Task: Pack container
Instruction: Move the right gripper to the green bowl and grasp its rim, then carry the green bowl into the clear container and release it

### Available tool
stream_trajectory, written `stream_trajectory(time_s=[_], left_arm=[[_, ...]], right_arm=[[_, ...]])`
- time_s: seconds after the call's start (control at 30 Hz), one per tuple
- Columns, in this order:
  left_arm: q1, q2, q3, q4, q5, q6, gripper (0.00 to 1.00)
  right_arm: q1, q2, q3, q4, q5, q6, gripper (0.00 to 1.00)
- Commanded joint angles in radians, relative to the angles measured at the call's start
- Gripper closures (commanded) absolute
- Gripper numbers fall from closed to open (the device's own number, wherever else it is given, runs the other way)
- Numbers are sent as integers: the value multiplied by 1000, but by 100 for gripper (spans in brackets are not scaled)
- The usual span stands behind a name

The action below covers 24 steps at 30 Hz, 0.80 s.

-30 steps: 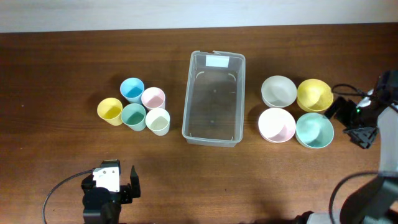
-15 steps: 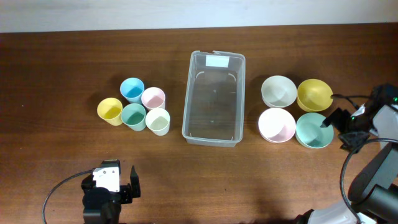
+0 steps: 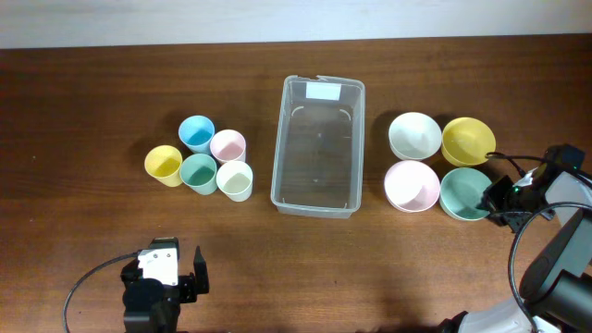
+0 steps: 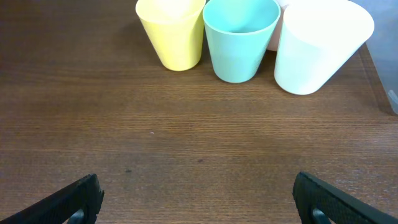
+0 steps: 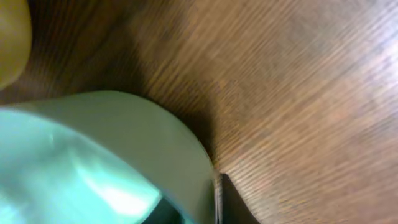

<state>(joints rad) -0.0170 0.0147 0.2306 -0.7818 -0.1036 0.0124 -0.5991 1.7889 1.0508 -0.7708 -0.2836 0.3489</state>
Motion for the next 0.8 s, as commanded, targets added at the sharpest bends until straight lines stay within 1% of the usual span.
stream_trajectory(time_s=[0.0, 0.1, 0.27, 0.33, 0.43, 0.5, 0.6, 0.67, 0.77], left_arm=[[-5, -10, -8, 2, 10, 19, 0], [-5, -10, -8, 2, 10, 19, 0], [-5, -10, -8, 2, 10, 19, 0], [-5, -10, -8, 3, 10, 19, 0], [-5, -10, -8, 2, 10, 19, 0], [-5, -10, -8, 3, 10, 19, 0], [-5, -10, -8, 2, 10, 19, 0], [-5, -10, -8, 2, 10, 19, 0], [-5, -10, -8, 2, 10, 19, 0]], right_arm=[[-5, -14, -3, -15, -19, 9, 96], [-5, -65, 3, -53, -19, 22, 96], [-3, -244, 59, -175, -19, 27, 96], [2, -320, 101, -236, -21, 27, 96], [47, -418, 187, -324, -24, 27, 96], [109, -454, 259, -378, -24, 26, 96], [246, -455, 383, -448, -23, 25, 96], [368, -430, 465, -459, -23, 27, 96], [517, -362, 551, -429, -14, 52, 96]])
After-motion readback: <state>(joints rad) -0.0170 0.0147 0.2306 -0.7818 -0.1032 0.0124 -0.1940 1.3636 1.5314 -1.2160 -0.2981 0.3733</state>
